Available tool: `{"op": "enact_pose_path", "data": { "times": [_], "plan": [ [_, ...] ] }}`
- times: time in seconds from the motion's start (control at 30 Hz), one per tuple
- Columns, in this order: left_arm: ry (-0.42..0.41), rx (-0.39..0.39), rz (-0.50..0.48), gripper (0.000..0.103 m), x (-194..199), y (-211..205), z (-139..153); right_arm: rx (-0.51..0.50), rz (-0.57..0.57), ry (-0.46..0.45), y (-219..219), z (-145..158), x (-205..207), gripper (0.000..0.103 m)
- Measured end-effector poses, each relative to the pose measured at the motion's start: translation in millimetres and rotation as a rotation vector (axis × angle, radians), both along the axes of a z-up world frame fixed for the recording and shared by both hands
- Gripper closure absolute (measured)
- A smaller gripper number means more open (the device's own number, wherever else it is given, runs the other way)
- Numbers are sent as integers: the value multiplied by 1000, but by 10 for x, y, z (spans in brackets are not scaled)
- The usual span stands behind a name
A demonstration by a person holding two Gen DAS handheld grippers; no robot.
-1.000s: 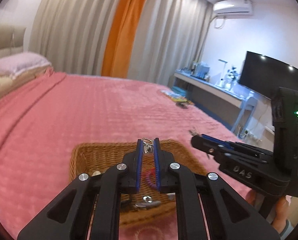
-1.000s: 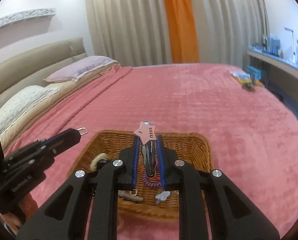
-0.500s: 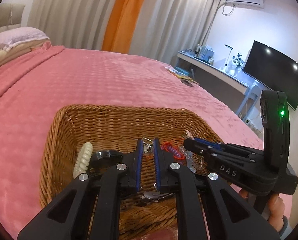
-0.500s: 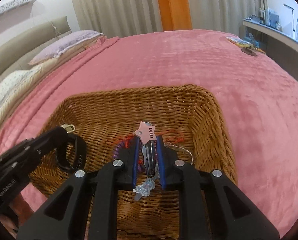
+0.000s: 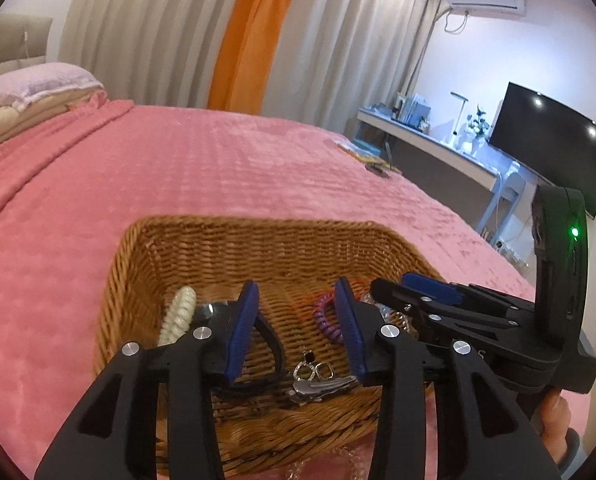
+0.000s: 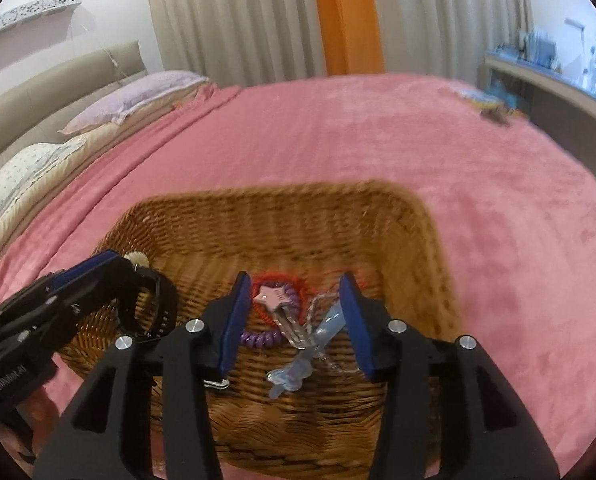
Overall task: Organize jewelry
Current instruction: 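Carry the charm and star clip into the basket and open both tools, then grasp the clear bead bracelet with the left tool while the right grasps the silver charm bracelet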
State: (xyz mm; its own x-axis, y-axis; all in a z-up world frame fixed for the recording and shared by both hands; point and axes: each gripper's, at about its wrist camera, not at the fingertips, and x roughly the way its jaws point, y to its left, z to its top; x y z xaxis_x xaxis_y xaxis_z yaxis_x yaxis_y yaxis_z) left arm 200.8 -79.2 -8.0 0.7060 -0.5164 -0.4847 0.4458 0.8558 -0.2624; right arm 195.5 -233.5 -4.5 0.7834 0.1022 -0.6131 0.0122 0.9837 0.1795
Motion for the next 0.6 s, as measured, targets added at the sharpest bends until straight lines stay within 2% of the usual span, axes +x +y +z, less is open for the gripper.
{"op": "enact_pose_path", "data": {
  "times": [0.2, 0.4, 0.53, 0.6],
  "plan": [
    [-64, -31, 49, 63, -134, 171, 143, -3, -34, -133, -61, 199, -224, 60],
    [-105, -34, 94, 63, -326, 263, 222, -3, -58, -206, -62, 312, -473, 60],
    [-75, -23, 103, 63, -543, 284, 86, 20, -66, -206, -3, 230, -766, 60],
    [-13, -45, 102, 63, -619, 327, -65, -6, -72, -179, 93, 117, -951, 60]
  ]
}}
